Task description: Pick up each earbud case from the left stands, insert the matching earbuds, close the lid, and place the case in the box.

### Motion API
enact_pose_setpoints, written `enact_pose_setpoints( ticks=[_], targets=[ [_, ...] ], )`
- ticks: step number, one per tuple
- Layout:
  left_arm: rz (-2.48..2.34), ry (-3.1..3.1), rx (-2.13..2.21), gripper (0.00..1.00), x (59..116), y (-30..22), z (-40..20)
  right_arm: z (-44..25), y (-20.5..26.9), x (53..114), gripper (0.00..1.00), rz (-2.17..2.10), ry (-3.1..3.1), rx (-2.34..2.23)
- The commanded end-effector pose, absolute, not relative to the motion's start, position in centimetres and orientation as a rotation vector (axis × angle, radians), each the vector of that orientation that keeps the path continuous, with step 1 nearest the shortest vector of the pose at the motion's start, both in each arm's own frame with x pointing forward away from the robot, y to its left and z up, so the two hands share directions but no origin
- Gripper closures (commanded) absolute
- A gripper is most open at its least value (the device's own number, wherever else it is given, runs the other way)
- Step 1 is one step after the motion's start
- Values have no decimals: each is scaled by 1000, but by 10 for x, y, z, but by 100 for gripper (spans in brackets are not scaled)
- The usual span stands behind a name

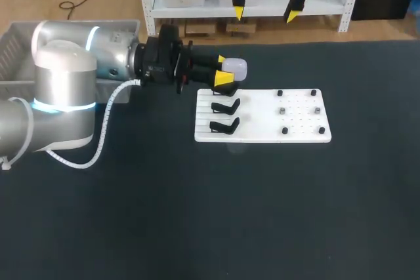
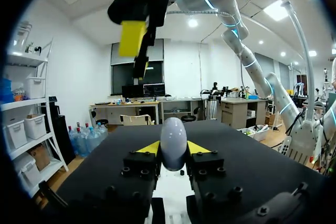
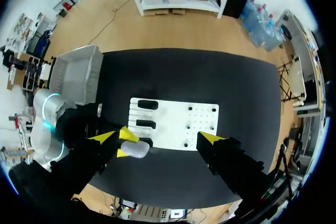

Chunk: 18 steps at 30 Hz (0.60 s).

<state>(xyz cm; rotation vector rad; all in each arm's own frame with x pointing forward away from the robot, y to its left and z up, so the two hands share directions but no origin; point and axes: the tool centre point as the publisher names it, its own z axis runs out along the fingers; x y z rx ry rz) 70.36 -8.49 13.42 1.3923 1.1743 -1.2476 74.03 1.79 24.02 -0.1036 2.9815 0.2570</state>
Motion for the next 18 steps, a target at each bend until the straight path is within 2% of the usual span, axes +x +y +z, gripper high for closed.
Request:
enact_pose_setpoints(
  ticks=[1,11,18],
  targets=[
    [-1271,1221,1350,100,696,-82,139,255,-1,691,0,346,2727,-193],
    [-1251,1385,1098,100,685,-40,163,278,-3,664,0,503,2622,-325],
    [-1018,1461,1068,100,689,13,197,278,-3,664,0,503,2622,-325]
  ],
)
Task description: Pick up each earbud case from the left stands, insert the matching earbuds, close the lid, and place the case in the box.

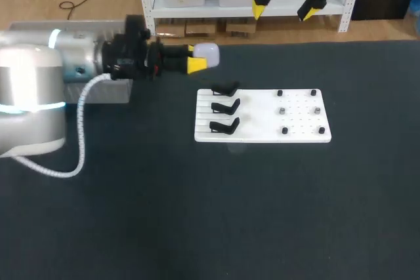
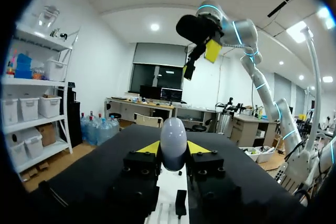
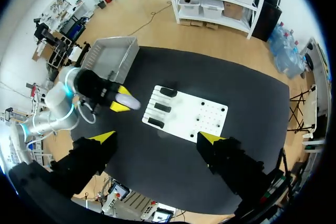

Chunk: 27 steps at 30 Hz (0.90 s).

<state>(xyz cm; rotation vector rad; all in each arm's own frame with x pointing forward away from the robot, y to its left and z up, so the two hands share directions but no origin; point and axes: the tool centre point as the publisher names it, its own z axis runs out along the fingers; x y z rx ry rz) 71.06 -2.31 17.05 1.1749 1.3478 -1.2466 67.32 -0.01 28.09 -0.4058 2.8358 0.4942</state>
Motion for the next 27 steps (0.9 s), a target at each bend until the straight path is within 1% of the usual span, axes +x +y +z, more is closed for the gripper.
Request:
enact_pose_setpoints(
  ticks=[1,7,10,16,22,27],
  targets=[
    [-969,1477,1077,100,694,24,201,278,-3,664,0,503,2622,-325],
    [-663,1577,1136,100,740,100,217,278,-3,664,0,503,2622,-325],
    [-553,1632,1130,100,764,138,205,278,-3,664,0,503,2622,-325],
    [-461,1754,1010,100,794,205,169,278,-3,664,0,503,2622,-325],
    [-399,1812,946,100,823,252,144,278,-3,664,0,503,2622,-325],
    [-396,1837,912,100,840,272,128,278,-3,664,0,503,2622,-325]
  ],
)
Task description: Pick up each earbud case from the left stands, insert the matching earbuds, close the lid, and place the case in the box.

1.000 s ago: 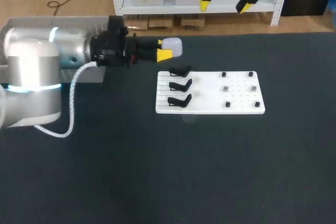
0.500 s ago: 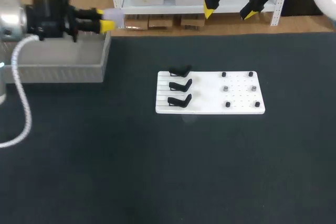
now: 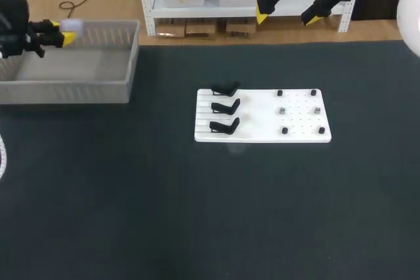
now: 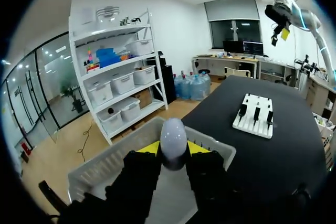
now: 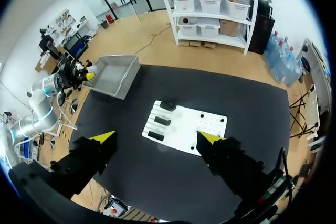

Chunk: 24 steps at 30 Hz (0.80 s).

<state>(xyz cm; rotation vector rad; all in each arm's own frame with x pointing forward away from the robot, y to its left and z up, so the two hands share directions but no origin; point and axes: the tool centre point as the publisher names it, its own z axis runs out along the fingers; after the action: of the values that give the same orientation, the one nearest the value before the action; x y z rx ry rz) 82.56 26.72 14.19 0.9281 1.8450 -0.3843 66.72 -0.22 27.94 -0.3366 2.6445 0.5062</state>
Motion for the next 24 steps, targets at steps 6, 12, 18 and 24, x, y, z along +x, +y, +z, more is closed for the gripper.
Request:
enact_pose_setpoints(
  ticks=[6,12,18,24],
  targets=[
    [-402,1879,912,100,856,284,105,278,-3,664,0,503,2622,-325],
    [-397,1902,870,82,862,294,100,278,-3,664,0,503,2622,-325],
    [-405,1895,870,0,860,294,106,278,-3,664,0,503,2622,-325],
    [-405,1895,870,0,860,294,106,278,-3,664,0,503,2622,-325]
  ],
)
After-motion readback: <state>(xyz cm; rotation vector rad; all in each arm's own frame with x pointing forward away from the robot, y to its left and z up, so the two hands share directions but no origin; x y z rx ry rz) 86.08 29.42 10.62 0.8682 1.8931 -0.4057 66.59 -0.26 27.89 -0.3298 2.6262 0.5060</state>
